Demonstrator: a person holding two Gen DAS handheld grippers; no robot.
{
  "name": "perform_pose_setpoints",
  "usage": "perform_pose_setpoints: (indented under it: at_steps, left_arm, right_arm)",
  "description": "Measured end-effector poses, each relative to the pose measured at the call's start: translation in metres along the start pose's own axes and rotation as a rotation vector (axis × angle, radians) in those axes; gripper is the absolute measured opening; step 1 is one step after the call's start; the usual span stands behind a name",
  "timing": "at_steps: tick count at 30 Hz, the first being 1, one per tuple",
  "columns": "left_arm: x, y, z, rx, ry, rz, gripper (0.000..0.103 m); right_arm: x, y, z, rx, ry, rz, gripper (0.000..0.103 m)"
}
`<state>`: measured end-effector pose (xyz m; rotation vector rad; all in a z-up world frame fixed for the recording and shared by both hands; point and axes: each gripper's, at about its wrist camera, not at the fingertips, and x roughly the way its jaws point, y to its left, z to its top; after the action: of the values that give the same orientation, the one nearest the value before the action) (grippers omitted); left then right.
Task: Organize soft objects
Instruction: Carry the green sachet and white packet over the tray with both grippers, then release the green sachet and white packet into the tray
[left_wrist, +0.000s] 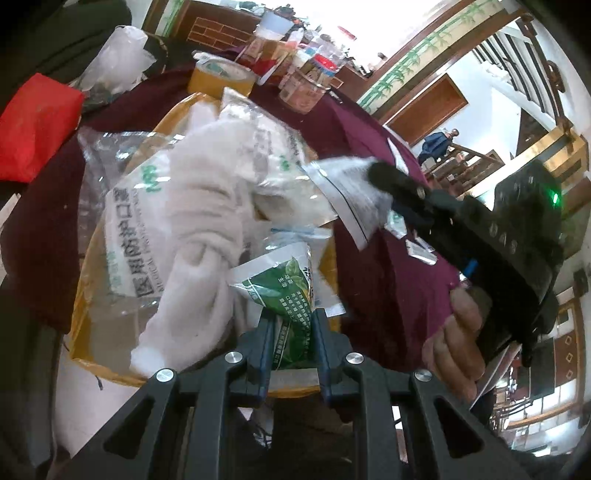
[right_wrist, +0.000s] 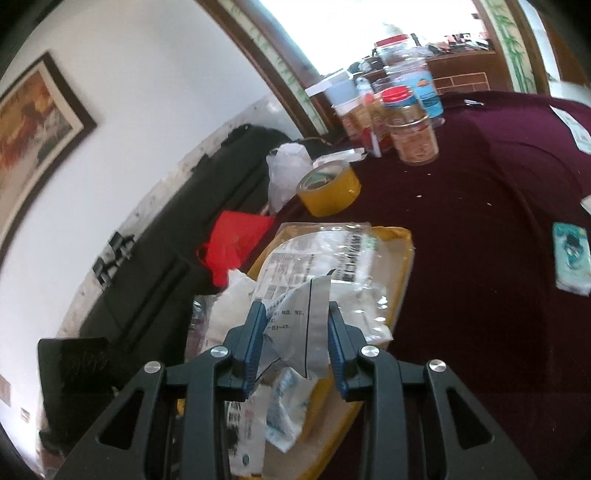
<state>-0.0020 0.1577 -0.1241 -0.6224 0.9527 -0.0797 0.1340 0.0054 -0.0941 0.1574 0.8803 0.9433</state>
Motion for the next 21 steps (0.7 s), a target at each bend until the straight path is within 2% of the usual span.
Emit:
perform_pose_setpoints:
  at_steps: [6,9,11,13,19,21]
  left_arm:
    - [0.001,0.014,-0.004,-0.036,0.003,-0.029,0.022]
    - [-0.001,0.013,-0.006,-0.033,0.001,-0.031,0.028]
    - [-0.001,0.011,-0.007,-0.033,0.001,-0.030,0.041]
    - [-0.001,0.009,-0.007,-0.028,0.000,-0.043,0.050]
    - [-0.004,0.003,-0.010,-0.017,-0.018,-0.059,0.051]
    - [-0.005,0.001,-0.012,-0.010,-0.025,-0.058,0.051]
  right_arm:
    - [0.036,0.015,-0.004,-0.049,0.058,-0.060,0.035]
    - [0.044,0.020,-0.009,-0.068,0.076,-0.071,0.036]
    - [0.041,0.021,-0.011,-0.070,0.071,-0.066,0.041]
    - [0.036,0.020,-0.012,-0.064,0.058,-0.052,0.048]
    - [0.010,0.004,-0.011,-0.010,0.018,-0.036,0.052]
    - [-0.003,-0.003,-0.014,0.002,-0.004,-0.023,0.058]
